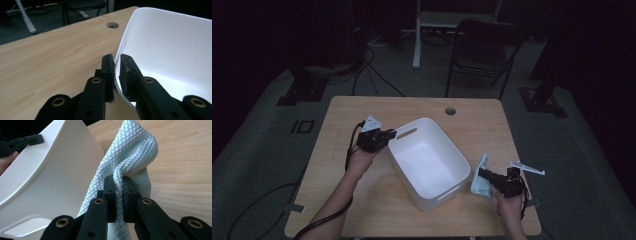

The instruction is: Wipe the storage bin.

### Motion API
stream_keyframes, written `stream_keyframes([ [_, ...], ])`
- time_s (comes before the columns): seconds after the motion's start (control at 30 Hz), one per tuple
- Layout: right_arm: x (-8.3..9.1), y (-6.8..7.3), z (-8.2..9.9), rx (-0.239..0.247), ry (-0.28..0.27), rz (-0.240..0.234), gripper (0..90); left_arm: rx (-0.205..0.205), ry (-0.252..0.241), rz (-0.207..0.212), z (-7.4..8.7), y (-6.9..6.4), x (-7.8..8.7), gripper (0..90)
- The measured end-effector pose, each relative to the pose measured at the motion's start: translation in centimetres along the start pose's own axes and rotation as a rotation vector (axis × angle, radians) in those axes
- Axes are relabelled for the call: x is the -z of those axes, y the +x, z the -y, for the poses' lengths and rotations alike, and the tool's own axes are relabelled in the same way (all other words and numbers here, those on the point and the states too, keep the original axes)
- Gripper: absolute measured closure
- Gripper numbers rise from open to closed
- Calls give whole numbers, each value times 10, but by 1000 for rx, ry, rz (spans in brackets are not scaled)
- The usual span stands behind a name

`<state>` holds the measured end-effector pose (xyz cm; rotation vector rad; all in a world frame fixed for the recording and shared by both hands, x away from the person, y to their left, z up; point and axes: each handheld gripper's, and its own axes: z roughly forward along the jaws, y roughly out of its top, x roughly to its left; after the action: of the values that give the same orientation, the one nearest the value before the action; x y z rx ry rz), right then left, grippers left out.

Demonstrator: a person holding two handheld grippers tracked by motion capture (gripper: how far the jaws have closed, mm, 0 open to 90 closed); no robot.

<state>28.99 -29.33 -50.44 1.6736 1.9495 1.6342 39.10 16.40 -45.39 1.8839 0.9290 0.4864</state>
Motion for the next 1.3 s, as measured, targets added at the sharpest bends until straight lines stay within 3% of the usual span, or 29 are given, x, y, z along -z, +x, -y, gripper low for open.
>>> stream_keyframes([
  [0.2, -4, 3, 1, 4, 9, -10, 837, 45, -5, -40, 11, -3, 18, 806],
  [0.43, -4, 2, 1, -1, 6, -13, 837, 46, 1, -78, 21, -10, 36, 794],
  [0.57, -4, 2, 1, -1, 10, -14, 837, 50, -8, -78, 25, -12, 42, 787],
  [0.9, -6, 4, 1, 1, 14, -15, 837, 54, -25, -18, 22, 3, 30, 747],
  [1.1, -6, 2, 2, -1, 17, -13, 837, 58, -27, 21, 20, 3, 21, 734],
  [1.23, -7, 3, 2, 0, 19, -14, 837, 53, -19, 17, 18, 2, 21, 796],
  [1.27, -7, 3, 2, 1, 19, -15, 837, 47, -11, -15, 18, 0, 21, 796],
  [1.3, -7, 3, 3, 0, 22, -16, 837, 52, -10, -11, 18, 1, 22, 852],
])
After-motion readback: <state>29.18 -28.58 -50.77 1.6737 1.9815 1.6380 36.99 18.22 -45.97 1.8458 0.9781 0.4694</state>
